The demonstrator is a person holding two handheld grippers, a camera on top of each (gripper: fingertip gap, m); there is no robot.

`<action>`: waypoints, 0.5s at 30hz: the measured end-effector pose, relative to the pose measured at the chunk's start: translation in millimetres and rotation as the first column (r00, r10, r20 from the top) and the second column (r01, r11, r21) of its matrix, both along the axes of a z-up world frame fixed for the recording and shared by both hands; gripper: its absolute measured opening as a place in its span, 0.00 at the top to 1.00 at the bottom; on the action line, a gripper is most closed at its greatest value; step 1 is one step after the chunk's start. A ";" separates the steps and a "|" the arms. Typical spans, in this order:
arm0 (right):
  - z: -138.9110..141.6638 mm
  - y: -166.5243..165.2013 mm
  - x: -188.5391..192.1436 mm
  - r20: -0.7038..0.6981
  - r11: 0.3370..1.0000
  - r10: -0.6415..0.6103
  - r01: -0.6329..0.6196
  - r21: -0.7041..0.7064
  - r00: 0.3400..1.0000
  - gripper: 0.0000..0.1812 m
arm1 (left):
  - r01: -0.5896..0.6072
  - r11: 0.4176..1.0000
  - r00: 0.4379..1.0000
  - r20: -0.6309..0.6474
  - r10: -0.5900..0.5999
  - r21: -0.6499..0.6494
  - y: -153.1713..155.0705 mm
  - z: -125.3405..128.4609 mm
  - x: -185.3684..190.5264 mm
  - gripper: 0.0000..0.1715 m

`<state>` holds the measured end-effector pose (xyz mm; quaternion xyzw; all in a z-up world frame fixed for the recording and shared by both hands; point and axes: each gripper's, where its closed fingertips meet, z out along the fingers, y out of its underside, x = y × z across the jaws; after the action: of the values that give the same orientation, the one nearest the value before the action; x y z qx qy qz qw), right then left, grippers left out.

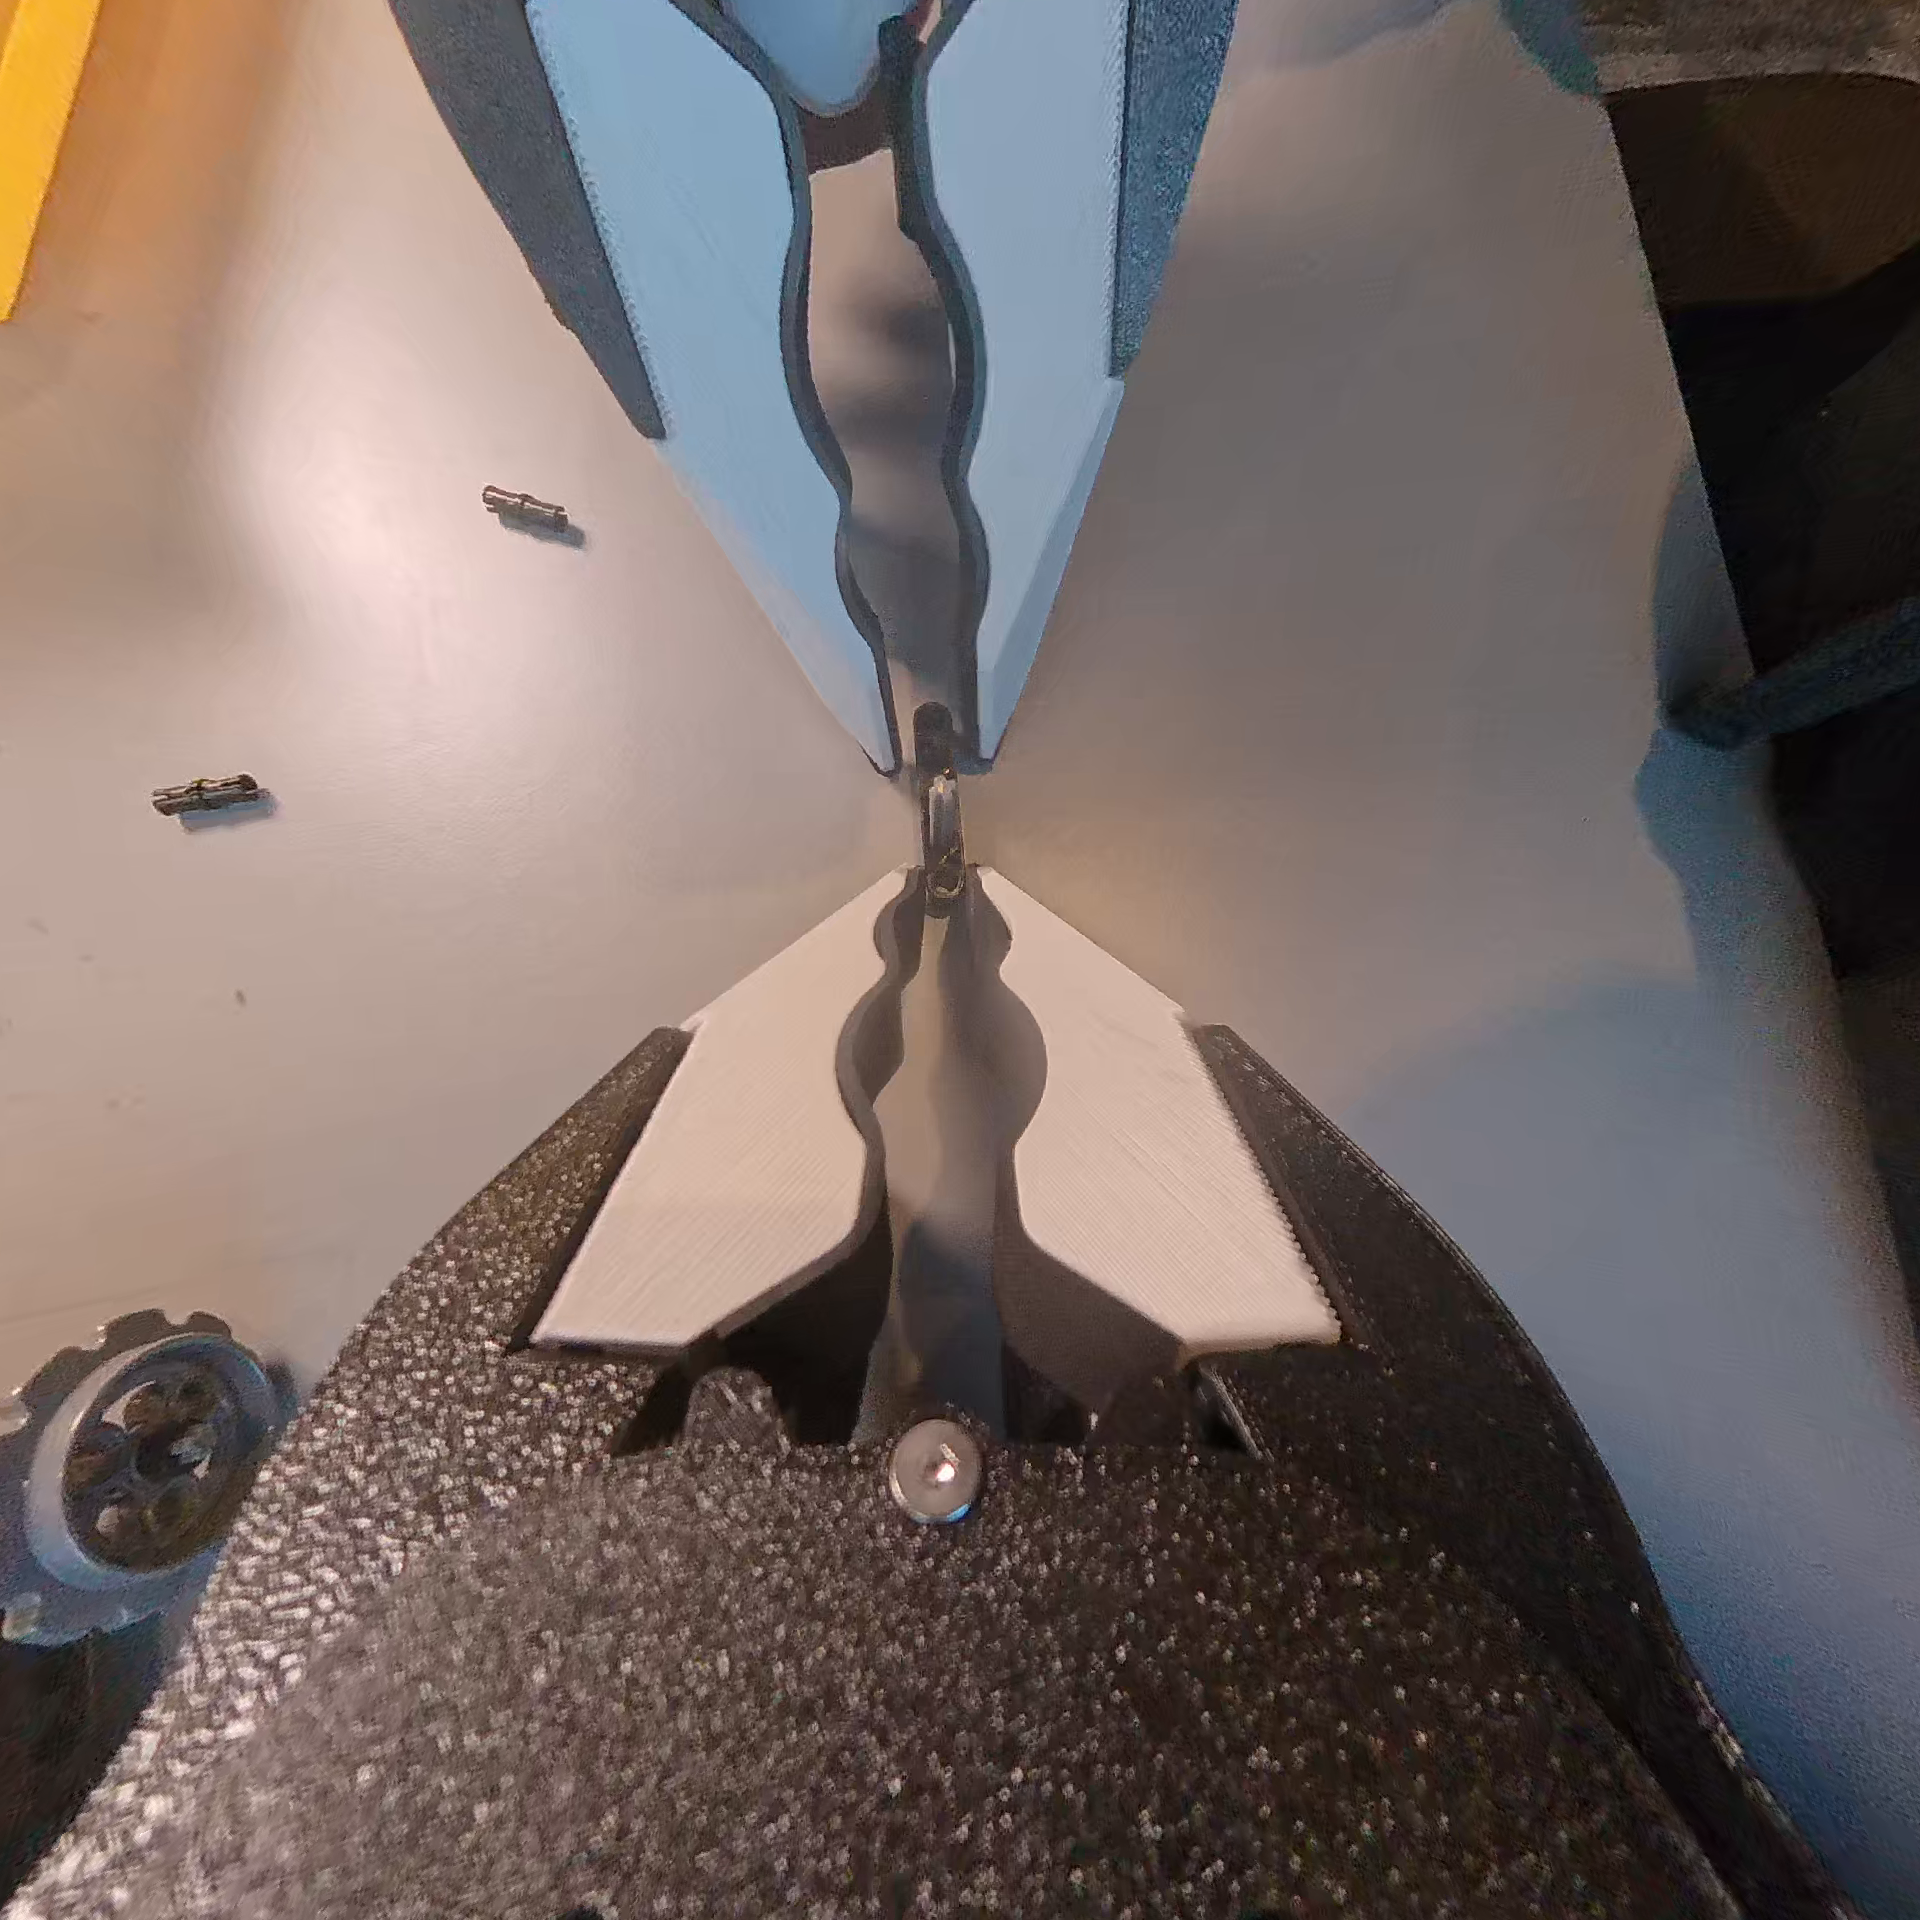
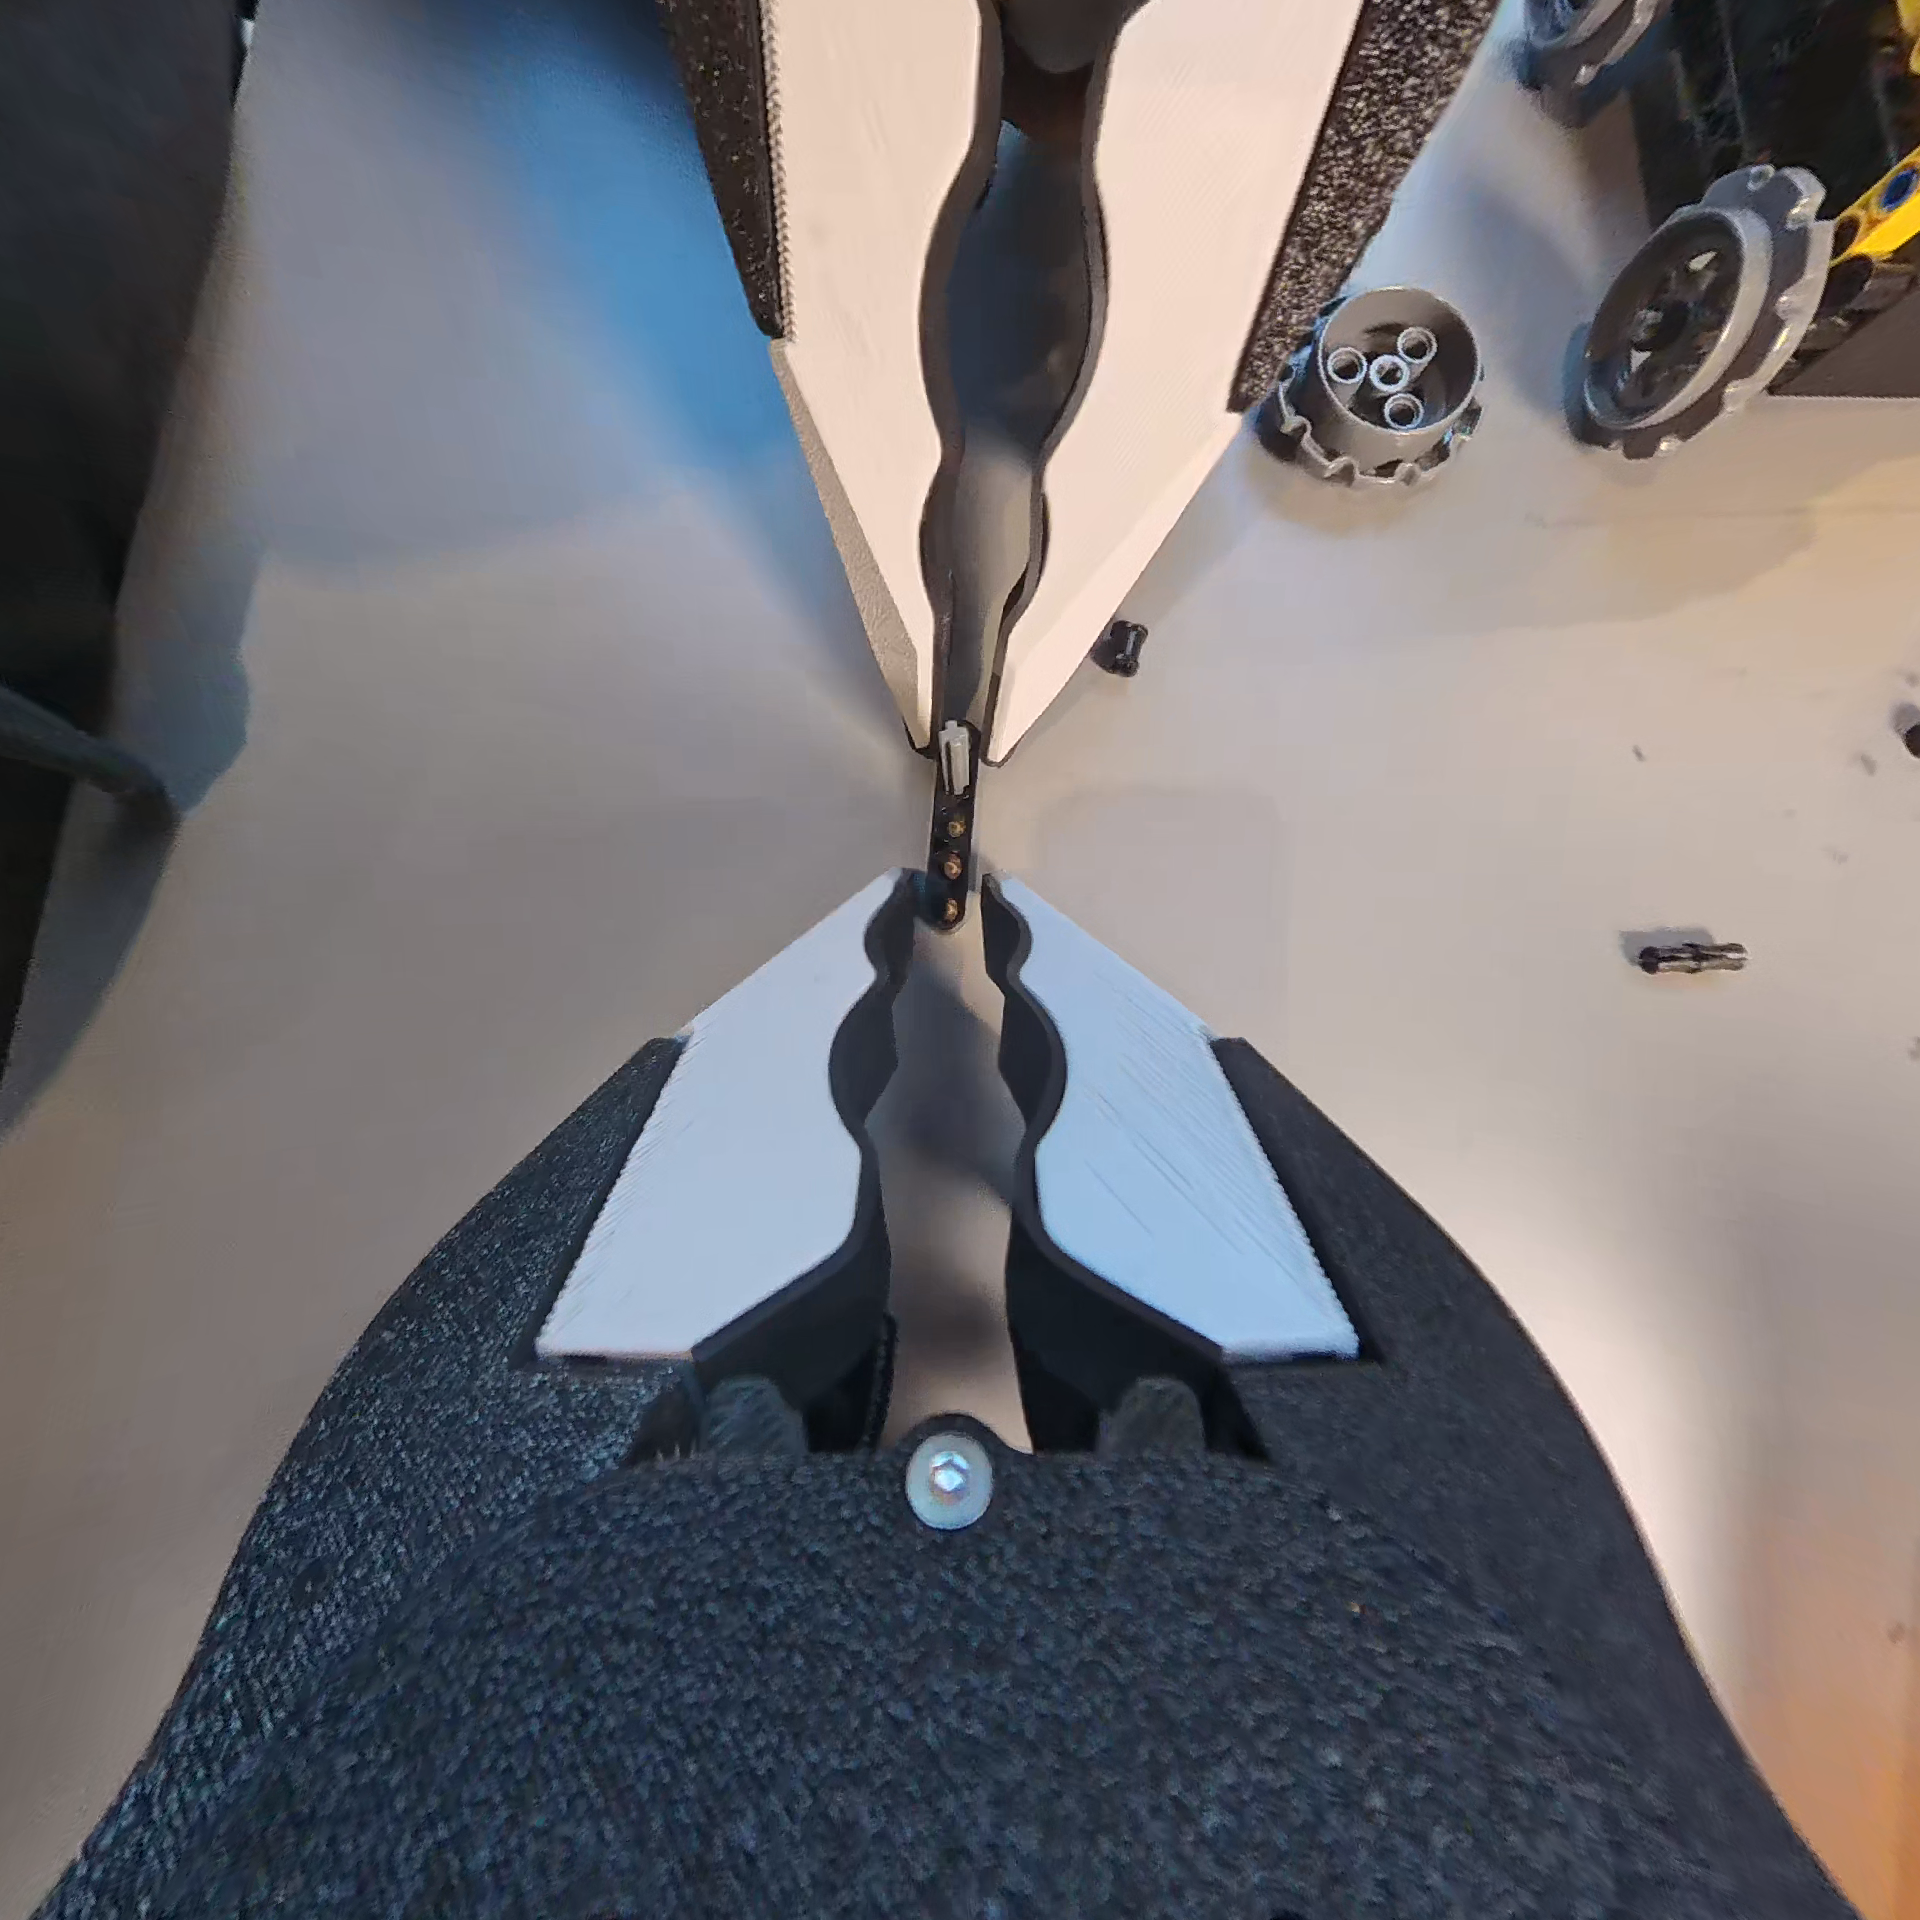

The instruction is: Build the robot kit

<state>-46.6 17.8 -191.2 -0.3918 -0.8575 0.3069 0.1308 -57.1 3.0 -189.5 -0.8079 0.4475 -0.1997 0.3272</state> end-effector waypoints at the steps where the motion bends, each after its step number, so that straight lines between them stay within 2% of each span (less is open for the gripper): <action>1: -0.1 0.9 -0.9 0.005 1.000 -0.005 0.005 -0.005 1.000 0.95 | -0.003 1.000 1.000 0.000 0.003 0.003 0.0 -0.2 -0.3 0.97; 9: -0.4 1.5 -1.9 0.025 0.999 -0.026 0.026 0.024 0.999 0.96 | -0.017 1.000 1.000 -0.010 0.017 0.021 1.8 -2.4 -2.3 0.97; 15: -0.4 2.2 -1.9 0.037 0.994 -0.104 0.102 0.049 0.994 0.96 | -0.048 0.997 0.998 -0.031 0.050 0.057 5.8 -2.1 -7.4 0.94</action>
<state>-48.4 20.0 -191.7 -0.4385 -0.8454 0.2717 0.1386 -64.5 8.8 -191.6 -0.8123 0.4381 -0.1659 0.3475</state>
